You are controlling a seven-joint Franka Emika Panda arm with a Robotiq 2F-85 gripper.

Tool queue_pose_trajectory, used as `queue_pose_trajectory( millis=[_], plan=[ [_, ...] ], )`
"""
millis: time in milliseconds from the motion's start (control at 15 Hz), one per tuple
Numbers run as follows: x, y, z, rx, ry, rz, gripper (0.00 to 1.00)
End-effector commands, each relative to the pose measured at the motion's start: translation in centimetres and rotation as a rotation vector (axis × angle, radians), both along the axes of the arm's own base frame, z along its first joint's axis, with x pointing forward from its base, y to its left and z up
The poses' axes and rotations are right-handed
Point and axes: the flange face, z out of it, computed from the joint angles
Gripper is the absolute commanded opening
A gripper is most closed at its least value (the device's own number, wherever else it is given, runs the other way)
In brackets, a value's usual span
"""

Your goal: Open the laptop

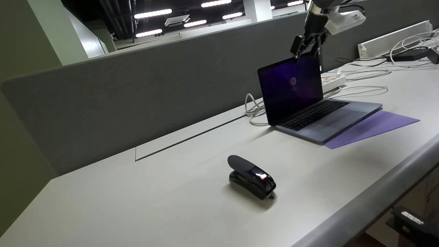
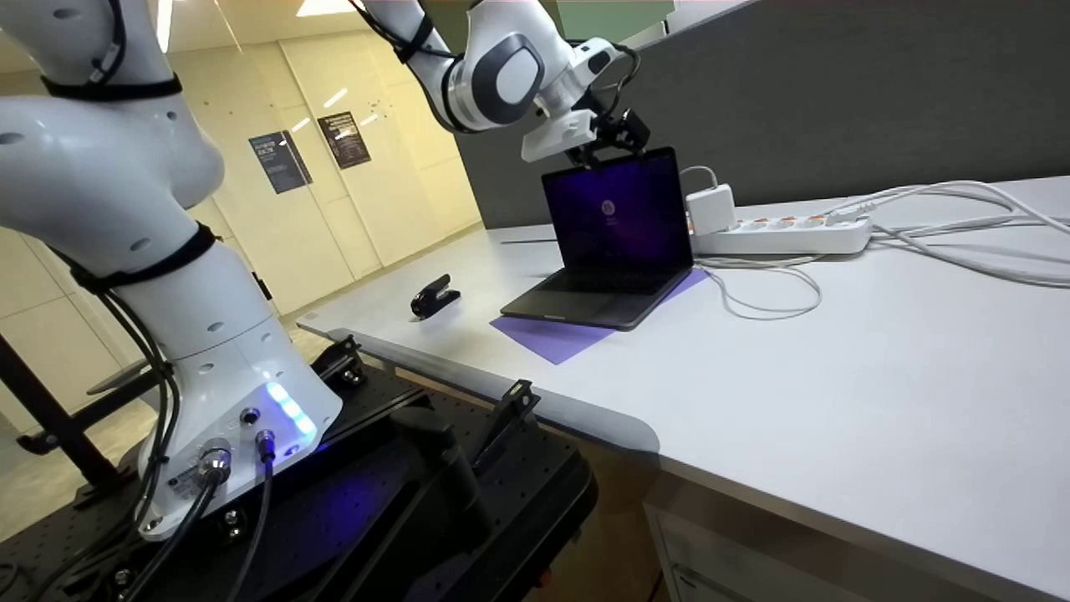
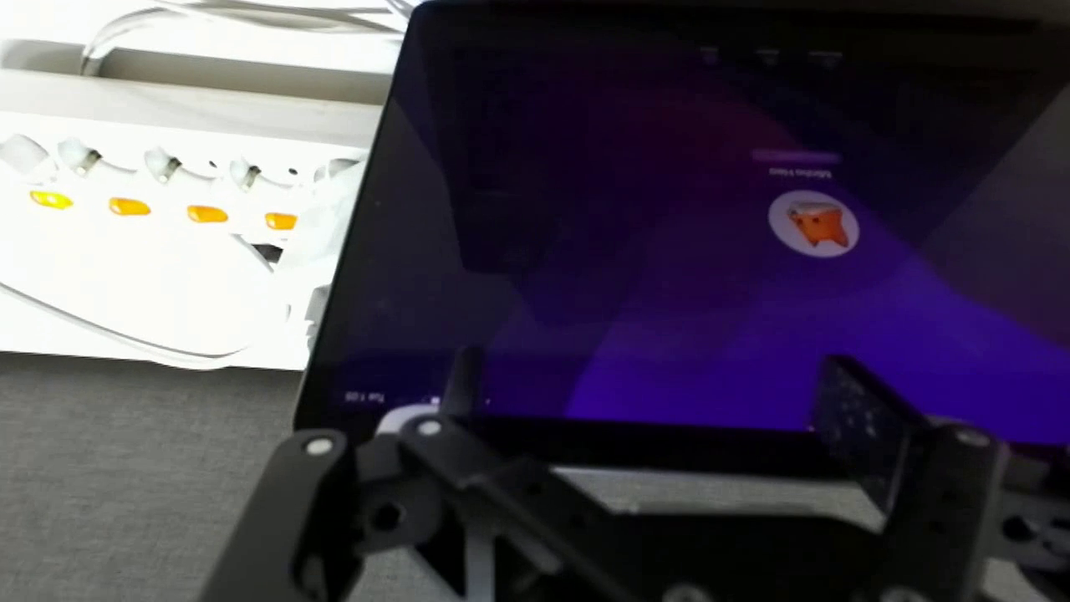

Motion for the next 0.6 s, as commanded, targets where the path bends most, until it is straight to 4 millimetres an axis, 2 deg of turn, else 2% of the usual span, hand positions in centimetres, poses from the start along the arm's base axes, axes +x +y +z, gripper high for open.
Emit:
queue_pose_trajectory(
  millis=[0, 200, 533],
  plan=[
    [2.2, -1.5, 1.4, 0.004, -0.046, 0.007, 1.00],
    [2.6, -2.4, 2.4, -0.001, -0.064, 0.000, 1.00],
    [0.4, -3.0, 5.4, -0.022, 0.014, -0.063, 1.00]
  ],
)
